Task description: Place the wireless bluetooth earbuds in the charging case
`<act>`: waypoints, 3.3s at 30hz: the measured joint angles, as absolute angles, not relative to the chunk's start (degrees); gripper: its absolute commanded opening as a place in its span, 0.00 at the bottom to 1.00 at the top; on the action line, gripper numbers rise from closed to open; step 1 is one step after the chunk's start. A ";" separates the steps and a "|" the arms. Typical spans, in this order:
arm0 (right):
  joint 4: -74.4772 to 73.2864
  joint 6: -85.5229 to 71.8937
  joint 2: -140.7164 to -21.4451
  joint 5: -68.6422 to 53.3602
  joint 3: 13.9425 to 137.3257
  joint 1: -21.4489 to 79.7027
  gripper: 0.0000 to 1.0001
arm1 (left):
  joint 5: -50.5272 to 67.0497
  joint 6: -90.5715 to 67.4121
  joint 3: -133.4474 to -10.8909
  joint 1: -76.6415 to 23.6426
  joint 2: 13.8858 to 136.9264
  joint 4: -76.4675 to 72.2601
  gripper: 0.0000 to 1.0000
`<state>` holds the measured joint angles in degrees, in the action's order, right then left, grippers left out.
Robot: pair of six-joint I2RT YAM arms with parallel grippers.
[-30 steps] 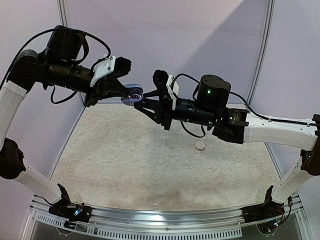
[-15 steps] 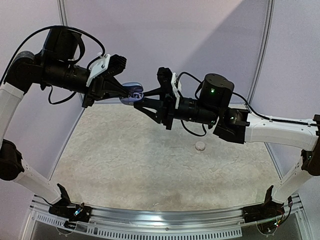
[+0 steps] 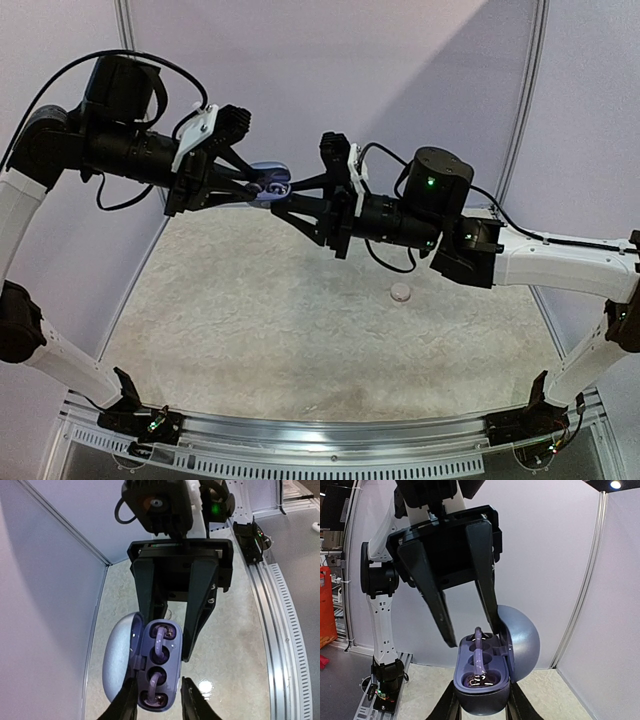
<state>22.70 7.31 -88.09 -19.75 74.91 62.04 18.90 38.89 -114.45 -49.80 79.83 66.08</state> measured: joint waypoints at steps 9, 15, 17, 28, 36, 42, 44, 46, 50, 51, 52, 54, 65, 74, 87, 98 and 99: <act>23.66 6.00 -87.09 -18.90 74.59 61.06 0.00 | 18.76 38.02 -121.93 -49.80 81.01 68.64 0.35; 23.29 6.04 -87.05 -19.25 74.56 60.95 0.00 | 16.71 34.79 -126.48 -49.17 82.63 68.10 0.38; 23.11 6.17 -87.05 -20.05 74.56 60.97 0.00 | 15.46 33.74 -125.60 -47.37 82.54 66.59 0.39; 17.74 10.44 -87.00 -22.85 77.10 63.51 0.00 | 14.13 27.97 -120.27 -42.59 86.11 60.29 0.40; 16.91 10.57 -88.40 -21.50 79.20 63.48 0.00 | 20.23 28.60 -118.45 -45.34 86.15 60.73 0.38; 14.68 8.73 -88.90 -20.58 79.22 63.20 0.00 | 20.95 32.03 -118.45 -48.14 86.08 62.02 0.38; 13.61 7.66 -89.01 -20.16 79.22 63.11 0.00 | 20.45 32.99 -118.45 -48.75 85.84 62.26 0.38; 12.88 6.87 -89.10 -19.44 79.22 62.76 0.00 | 20.21 33.47 -118.45 -49.17 85.52 62.35 0.38; 12.23 4.32 -89.12 -17.15 79.22 61.28 0.00 | 18.28 33.30 -118.45 -49.71 84.64 62.41 0.50; 12.25 3.09 -89.10 -16.47 79.22 60.60 0.00 | 16.80 32.73 -118.45 -49.80 84.51 62.41 0.58; 12.38 1.61 -89.10 -15.81 79.09 59.81 0.00 | 15.25 32.45 -118.39 -49.82 84.40 62.26 0.68; 12.75 -1.54 -88.82 -14.46 77.91 58.04 0.00 | 11.03 30.79 -117.21 -49.32 83.79 60.77 0.84; 3.95 -31.83 -87.90 -15.62 65.39 43.46 0.00 | -3.03 20.12 -103.74 -41.45 78.70 53.60 0.99; 1.41 -51.03 -101.65 -26.37 59.70 39.75 0.00 | -4.89 19.20 -99.07 -41.21 78.06 53.17 0.99; 1.28 -58.26 -112.60 -31.20 62.24 39.48 0.17 | -5.04 19.49 -98.06 -41.19 76.47 52.60 0.99; -6.74 -56.01 -112.90 -29.23 65.69 39.18 0.65 | -5.23 19.88 -98.06 -41.19 76.44 52.56 0.99; -7.62 -56.10 -112.90 -28.95 66.00 39.13 0.69 | -5.23 19.90 -98.06 -41.19 76.44 52.56 0.99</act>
<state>-7.62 -56.10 -112.90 -28.95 66.00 39.13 -5.23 19.90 -98.06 -41.19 76.44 52.56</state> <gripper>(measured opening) 0.554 0.993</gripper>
